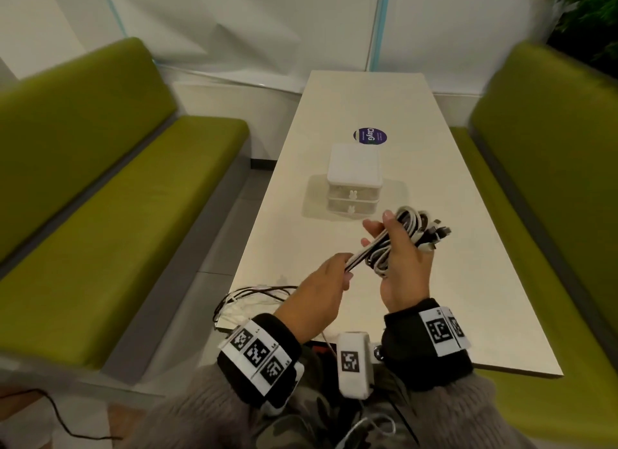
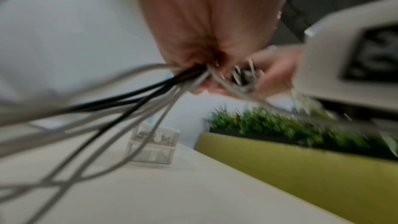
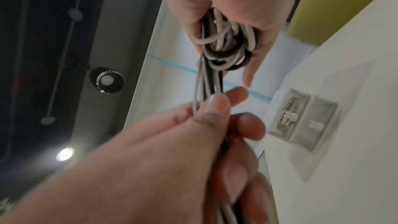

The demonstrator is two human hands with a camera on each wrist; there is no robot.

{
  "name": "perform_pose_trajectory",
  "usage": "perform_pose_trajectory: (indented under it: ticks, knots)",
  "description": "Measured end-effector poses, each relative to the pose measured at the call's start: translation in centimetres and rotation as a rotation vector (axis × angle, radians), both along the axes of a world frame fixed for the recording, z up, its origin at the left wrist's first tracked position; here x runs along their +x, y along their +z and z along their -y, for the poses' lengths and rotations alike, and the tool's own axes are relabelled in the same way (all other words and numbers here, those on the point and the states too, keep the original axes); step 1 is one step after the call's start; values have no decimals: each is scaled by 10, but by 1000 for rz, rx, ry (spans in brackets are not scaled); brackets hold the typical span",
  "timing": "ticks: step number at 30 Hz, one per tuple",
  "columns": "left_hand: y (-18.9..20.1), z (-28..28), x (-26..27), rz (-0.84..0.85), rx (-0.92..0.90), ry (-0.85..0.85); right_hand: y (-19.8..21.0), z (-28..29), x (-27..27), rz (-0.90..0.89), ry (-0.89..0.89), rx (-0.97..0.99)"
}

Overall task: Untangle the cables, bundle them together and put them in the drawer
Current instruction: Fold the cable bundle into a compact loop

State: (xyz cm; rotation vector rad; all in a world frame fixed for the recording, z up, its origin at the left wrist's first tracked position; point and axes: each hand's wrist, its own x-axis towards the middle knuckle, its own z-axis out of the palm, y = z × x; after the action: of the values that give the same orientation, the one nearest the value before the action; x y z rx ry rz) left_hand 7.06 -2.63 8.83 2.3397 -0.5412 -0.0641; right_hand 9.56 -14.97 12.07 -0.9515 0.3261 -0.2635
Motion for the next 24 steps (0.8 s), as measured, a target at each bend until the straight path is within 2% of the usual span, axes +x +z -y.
perform_pose_trajectory:
  ticks: [3, 8, 11, 16, 17, 20, 24]
  knots:
    - [-7, -8, 0, 27, 66, 5, 3, 5, 0, 46, -25, 38]
    - [-28, -39, 1, -56, 277, 19, 9, 21, 3, 104, -92, 154]
    - [-38, -49, 1, -26, 449, 25, 10, 21, -2, 114, -78, 93]
    - [-36, -57, 8, -62, 557, 0, 10, 13, -8, 142, -33, 27]
    - [-32, -58, 8, -91, 523, -13, 9, 13, -8, 149, -19, 5]
    - [-1, -55, 7, -184, 252, -78, 4, 8, -9, 128, 19, -103]
    - [32, -24, 16, -158, 8, -139, -1, -10, -13, 98, 58, -188]
